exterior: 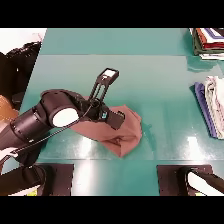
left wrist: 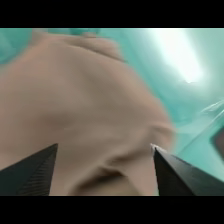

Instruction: Fold the shirts.

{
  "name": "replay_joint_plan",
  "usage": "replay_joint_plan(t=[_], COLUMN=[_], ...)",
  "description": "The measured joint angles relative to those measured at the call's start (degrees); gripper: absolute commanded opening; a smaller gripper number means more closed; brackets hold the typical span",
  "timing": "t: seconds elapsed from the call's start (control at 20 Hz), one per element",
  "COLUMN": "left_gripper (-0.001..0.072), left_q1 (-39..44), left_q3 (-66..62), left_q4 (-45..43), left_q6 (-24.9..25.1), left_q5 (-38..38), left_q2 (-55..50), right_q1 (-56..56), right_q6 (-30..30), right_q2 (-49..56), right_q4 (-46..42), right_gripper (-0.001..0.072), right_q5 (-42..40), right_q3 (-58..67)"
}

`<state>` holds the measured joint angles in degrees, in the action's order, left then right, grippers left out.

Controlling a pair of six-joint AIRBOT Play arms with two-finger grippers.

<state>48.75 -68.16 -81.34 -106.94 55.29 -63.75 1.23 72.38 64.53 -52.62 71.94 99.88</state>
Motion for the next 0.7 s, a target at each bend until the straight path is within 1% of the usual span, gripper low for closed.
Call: replay_joint_plan(t=[0.1,0.25,0.4,0.55,0.7], left_gripper=[0.0671,0.0671,0.0671,0.0671,0.067], left_q1=[-5.29,-17.25,-29.03,-36.24,-39.23], left_q3=[-0.83,-0.83,0.92,2.84,3.67], left_q4=[-1.79,-2.21,0.92,4.66,10.25], left_q6=[2.14,5.49,11.54,18.36,25.46], left_q5=[0.37,1.09,3.19,5.01,5.97], left_q2=[-0.46,-1.07,-3.61,-8.85,-15.02], right_q1=[0.0,0.0,-0.02,-0.02,-0.02], right_q6=[0.0,0.0,-0.02,-0.02,0.0], right_q2=[0.0,0.0,0.09,0.11,-0.17], right_q4=[0.0,0.0,-0.02,-0.02,0.04], right_gripper=[0.0017,0.0017,0.0017,0.0017,0.0017], right_q5=[0.28,1.09,1.81,2.82,3.78], right_q3=[0.0,0.0,0.0,-0.28,-2.91])
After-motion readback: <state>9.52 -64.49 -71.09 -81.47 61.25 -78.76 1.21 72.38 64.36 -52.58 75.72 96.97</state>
